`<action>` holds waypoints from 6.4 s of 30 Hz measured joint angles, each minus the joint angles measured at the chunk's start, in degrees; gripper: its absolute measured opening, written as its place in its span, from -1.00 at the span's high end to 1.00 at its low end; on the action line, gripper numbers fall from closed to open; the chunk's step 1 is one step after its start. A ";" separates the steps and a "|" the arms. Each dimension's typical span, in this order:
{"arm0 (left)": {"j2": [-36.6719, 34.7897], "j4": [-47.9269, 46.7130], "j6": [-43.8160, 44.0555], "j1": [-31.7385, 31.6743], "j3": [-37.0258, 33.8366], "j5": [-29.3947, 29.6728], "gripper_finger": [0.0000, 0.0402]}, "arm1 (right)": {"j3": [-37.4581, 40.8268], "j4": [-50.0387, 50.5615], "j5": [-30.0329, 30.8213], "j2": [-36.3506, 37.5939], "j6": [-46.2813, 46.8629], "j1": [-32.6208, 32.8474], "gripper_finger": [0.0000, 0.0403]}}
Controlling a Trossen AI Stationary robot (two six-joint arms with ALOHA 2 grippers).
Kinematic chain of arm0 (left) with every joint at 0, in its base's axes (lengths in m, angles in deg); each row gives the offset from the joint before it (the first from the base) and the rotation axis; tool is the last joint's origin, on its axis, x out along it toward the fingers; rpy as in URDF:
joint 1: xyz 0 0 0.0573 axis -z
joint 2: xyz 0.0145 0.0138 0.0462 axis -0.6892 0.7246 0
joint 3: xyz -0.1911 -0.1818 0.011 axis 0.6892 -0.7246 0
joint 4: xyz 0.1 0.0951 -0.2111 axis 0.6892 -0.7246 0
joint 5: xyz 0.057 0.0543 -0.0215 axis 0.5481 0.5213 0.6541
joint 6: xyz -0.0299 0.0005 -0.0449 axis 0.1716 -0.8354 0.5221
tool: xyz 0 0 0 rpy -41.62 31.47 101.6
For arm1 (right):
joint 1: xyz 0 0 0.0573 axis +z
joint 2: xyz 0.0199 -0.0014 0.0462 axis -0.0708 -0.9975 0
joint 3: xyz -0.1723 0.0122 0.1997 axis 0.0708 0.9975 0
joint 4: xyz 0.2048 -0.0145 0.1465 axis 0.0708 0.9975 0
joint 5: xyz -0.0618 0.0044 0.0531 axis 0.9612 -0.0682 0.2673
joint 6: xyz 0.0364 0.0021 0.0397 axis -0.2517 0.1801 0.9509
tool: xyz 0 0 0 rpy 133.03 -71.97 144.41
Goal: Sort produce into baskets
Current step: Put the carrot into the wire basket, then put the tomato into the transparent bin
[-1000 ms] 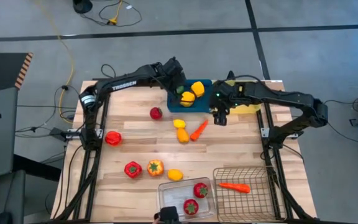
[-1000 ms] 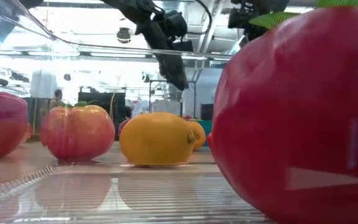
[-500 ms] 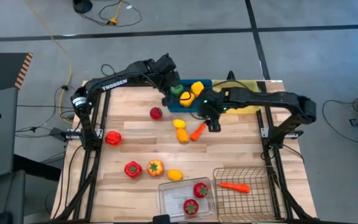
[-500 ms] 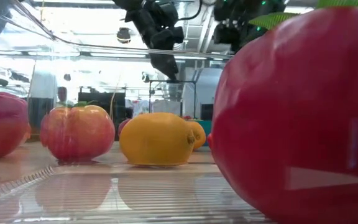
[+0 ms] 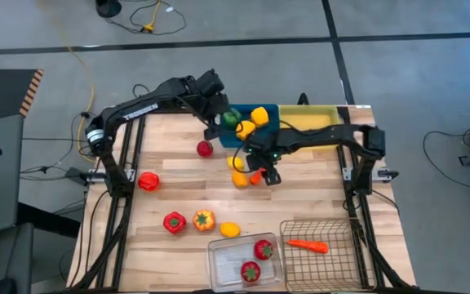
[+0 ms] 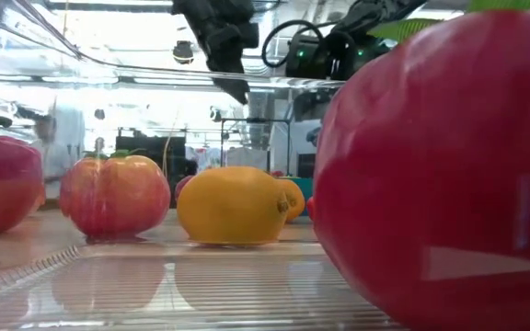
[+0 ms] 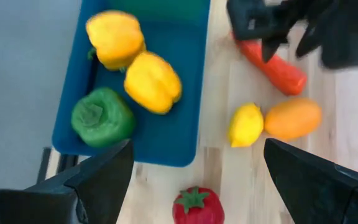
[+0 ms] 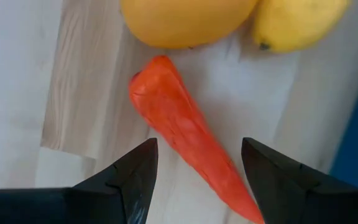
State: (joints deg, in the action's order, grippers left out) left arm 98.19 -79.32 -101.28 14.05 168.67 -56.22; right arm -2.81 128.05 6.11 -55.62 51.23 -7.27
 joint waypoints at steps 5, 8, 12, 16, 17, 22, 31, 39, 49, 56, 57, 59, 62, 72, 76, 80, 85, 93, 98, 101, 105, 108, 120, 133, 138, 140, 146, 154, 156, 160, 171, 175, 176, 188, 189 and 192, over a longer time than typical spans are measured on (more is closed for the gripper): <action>-9.09 5.43 1.67 0.00 -10.39 0.11 -0.72 | 0.00 -0.68 -0.03 -1.60 -0.18 0.42 -0.29; -16.58 12.70 4.16 0.00 -20.50 0.05 -0.72 | 0.00 -1.32 -0.06 -2.48 -1.33 0.31 -0.29; -25.73 22.77 8.48 0.35 -33.50 0.19 -0.72 | -0.02 -2.18 -0.13 -3.43 -1.48 0.43 -0.29; -32.76 28.14 12.58 0.61 -43.01 0.05 -0.72 | -0.07 -3.32 -0.49 -4.74 -1.52 0.48 -0.29; -34.22 28.45 13.50 0.70 -44.85 0.05 -0.72 | -0.07 -3.40 -0.49 -5.41 -1.53 0.43 -0.29; -38.60 29.14 17.86 1.72 -50.17 0.16 -0.72 | -0.09 -3.21 -0.48 -8.12 -1.53 0.41 -0.18; -38.98 30.50 24.25 4.67 -52.86 0.15 -0.72 | 0.01 -3.02 -0.08 -7.20 -1.49 0.43 0.30; -38.64 30.82 26.06 7.27 -53.07 2.56 -0.72 | 0.04 -1.43 0.02 -1.39 0.04 0.68 0.25; -38.66 30.98 26.39 9.14 -53.07 5.37 -0.72 | -0.04 4.90 -0.21 10.39 7.97 5.09 0.29; -38.65 32.65 26.53 10.98 -53.03 5.82 -0.72 | -0.04 7.39 -0.42 18.07 16.86 11.88 0.25; -38.64 32.84 26.55 11.30 -53.03 5.83 -0.72 | -0.04 7.79 -0.44 18.95 18.35 12.98 0.26; -38.64 33.27 26.59 11.83 -53.03 5.80 -0.72 | -0.04 8.66 -0.44 20.40 21.24 15.42 0.27; -38.64 33.53 26.70 12.68 -53.03 5.88 -0.72 | -0.04 10.09 -0.44 22.02 25.12 19.49 0.27; -38.64 33.50 28.16 15.05 -53.03 6.27 -0.72 | -0.04 11.23 -0.09 23.86 39.62 33.16 0.25; -38.64 33.49 28.66 16.20 -53.03 6.26 -0.72 | -0.04 12.44 -0.11 22.82 45.78 37.93 0.24; -38.64 33.52 29.45 17.23 -53.03 6.26 -0.72 | -0.07 13.31 -0.38 22.12 51.56 41.44 0.22; -38.64 34.96 29.45 18.60 -53.03 6.26 -0.72 | -0.07 14.07 -1.40 21.05 57.52 44.46 0.21; -38.64 35.76 29.47 20.66 -53.01 8.94 -0.72 | -0.04 14.20 -1.66 20.82 63.15 46.64 0.21; -38.64 35.76 29.45 21.41 -53.02 9.71 -0.72 | -0.04 14.84 -1.68 20.29 63.54 46.44 0.17; -38.64 35.76 29.45 21.63 -53.02 9.71 -0.72 | -0.04 16.40 -1.68 20.04 63.59 46.45 0.09; -38.64 35.76 29.45 21.62 -53.03 9.72 -0.72 | -0.04 17.96 -1.72 19.65 63.71 46.09 -0.05; -38.64 35.76 29.45 21.62 -53.03 10.19 -0.72 | -0.04 18.21 -2.69 19.34 64.28 46.04 -0.15; -38.64 35.74 30.43 21.59 -53.03 16.77 -0.72 | -0.04 18.48 -2.80 19.20 64.59 46.05 -0.19; -38.64 35.76 29.43 21.55 -53.02 29.11 -0.72 | -0.04 18.48 -2.82 19.20 64.57 46.05 -0.19; -38.64 35.60 29.37 21.55 -53.03 28.35 -0.72 | -0.04 18.49 -2.82 19.20 64.57 46.05 -0.19; -38.64 35.25 28.60 21.55 -53.03 28.37 -0.73 | -0.04 18.48 -2.82 19.20 64.55 46.05 -0.19; -38.62 34.13 26.79 21.55 -53.03 28.37 -0.84 | -0.04 18.48 -2.82 19.20 64.54 46.05 -0.19; -38.62 34.18 23.09 21.55 -53.02 29.49 -0.98 | -0.04 18.48 -2.97 19.20 64.47 44.51 -0.19; -38.62 34.21 21.95 21.40 -53.02 30.74 -0.98 | -0.04 18.50 -2.97 19.20 64.36 43.88 -0.19; -38.62 34.36 20.97 19.19 -53.02 32.29 -0.99 | -0.04 18.50 -2.97 19.20 60.45 42.12 -0.19; -33.80 35.39 20.47 8.81 -52.99 26.06 -0.99 | -0.04 18.42 -2.93 19.20 49.18 35.10 -0.19; -28.82 36.13 19.58 7.80 -52.99 25.29 -0.99 | -0.04 18.27 -2.90 19.20 47.96 32.46 -0.19; -27.57 36.19 18.53 7.60 -52.99 25.29 -0.99 | -0.04 18.26 -2.89 19.20 47.95 31.83 -0.19; -13.64 41.17 12.48 7.37 -52.99 25.38 -0.99 | -0.04 17.88 -2.79 19.20 47.93 27.24 -0.19; -12.92 41.29 12.51 7.34 -52.99 25.43 -0.99 | -0.04 17.86 -2.79 19.20 47.93 27.09 -0.19; -10.69 42.24 12.53 7.21 -52.99 25.53 -0.99 | -0.04 17.83 -2.78 19.20 47.74 26.81 -0.19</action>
State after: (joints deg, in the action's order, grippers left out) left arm 87.50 -37.08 -88.75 21.26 115.68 -30.69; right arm -2.85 145.88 3.34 -36.42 98.98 19.55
